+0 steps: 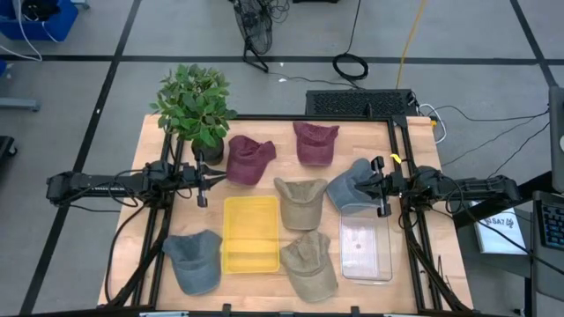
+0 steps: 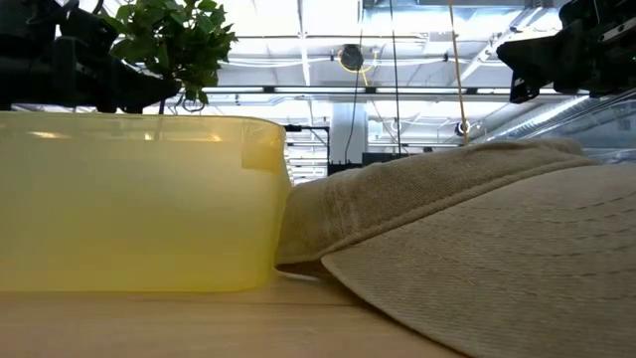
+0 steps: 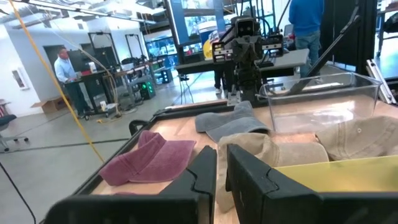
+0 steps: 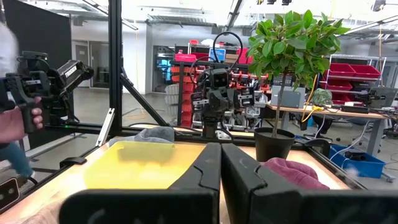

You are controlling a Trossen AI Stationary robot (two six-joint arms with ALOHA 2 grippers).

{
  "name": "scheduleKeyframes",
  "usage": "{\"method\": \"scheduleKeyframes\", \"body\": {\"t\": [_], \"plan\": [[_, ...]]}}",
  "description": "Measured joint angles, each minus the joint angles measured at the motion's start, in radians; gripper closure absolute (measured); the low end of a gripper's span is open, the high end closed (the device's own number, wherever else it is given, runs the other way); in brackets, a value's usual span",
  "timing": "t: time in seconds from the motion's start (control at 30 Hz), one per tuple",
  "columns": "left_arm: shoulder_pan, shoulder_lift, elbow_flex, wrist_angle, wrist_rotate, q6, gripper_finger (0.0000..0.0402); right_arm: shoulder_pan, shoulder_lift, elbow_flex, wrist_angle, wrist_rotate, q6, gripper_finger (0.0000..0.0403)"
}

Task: Pick & Place hat
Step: Put the top brown cap into the transparent bin

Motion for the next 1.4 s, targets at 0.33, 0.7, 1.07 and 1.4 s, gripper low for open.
{"method": "scheduleKeyframes", "body": {"t": [0.33,0.7,1.07,1.4], "plan": [[0.0,0.0,0.0,0.001,0.025,-0.215,0.0355,0.0,0.0,0.0,0.001,0.0,0.003,0.0403],[0.0,0.0,0.0,0.004,0.055,-0.35,0.0355,0.0,0.0,0.0,0.01,0.0,-0.001,0.0403],[0.0,-0.001,0.0,0.062,0.054,-0.344,0.0355,0.0,0.0,0.0,0.03,0.004,-0.002,0.0403],[0.0,0.0,0.0,0.028,0.055,-0.374,0.0355,0.0,0.0,0.0,0.017,0.004,0.001,0.0403]]}}
